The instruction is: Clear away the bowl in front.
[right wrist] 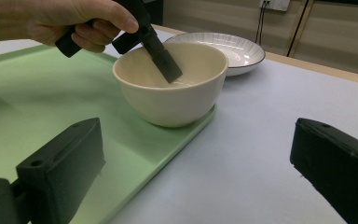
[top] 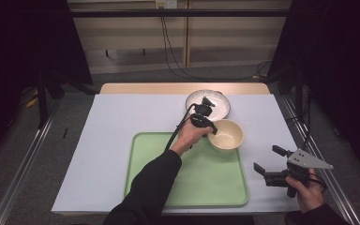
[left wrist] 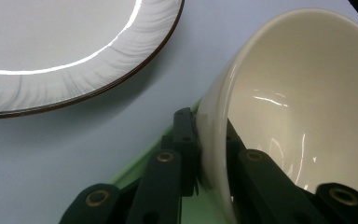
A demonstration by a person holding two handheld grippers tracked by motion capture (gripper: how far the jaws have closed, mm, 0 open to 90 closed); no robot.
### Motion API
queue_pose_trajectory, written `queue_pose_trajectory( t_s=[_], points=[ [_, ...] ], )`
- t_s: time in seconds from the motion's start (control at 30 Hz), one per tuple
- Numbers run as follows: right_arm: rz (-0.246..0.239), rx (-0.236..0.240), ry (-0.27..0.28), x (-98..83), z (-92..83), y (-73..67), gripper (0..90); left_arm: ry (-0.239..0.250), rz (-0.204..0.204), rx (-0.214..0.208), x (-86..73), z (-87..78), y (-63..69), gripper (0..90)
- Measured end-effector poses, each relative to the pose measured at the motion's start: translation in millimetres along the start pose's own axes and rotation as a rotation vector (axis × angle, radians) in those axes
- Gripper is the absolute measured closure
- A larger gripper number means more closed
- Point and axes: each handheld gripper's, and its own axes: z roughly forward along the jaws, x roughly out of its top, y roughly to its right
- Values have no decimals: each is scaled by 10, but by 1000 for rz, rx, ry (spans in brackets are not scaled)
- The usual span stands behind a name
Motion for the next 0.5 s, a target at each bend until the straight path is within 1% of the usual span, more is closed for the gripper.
queue_pose_trajectory(
  t_s=[0.07, 0.2, 0.23, 0.27, 0.3, 0.37, 0.4, 0.47, 0.5],
  points=[
    [-1, -1, 9, 3, -3, 8, 23, -5, 9, 18, 1, 0, 11, 838],
    [-7, 5, 1, 2, 10, -2, 23, 18, -8, 20, -5, 36, 14, 834],
    [-4, 5, 5, 4, 1, 1, 23, 10, 3, 14, -4, 30, 13, 832],
    [-3, 0, 10, 5, -5, 7, 23, 12, 8, 10, -4, 31, 17, 831],
    [-3, -6, 18, 6, -6, 10, 23, 24, 4, 21, -7, 41, 29, 831],
    [-1, 3, 15, 7, -10, 5, 21, 25, 7, 20, -7, 42, 29, 829],
    [-3, 7, 13, 6, -6, 1, 21, 26, 25, 15, -11, 44, 27, 828],
    [-4, 3, 12, 6, -7, 4, 21, 51, 33, 18, -25, 51, 36, 827],
    [-2, 2, 13, 7, -11, 6, 21, 53, 27, 17, -28, 49, 36, 826]
  ],
)
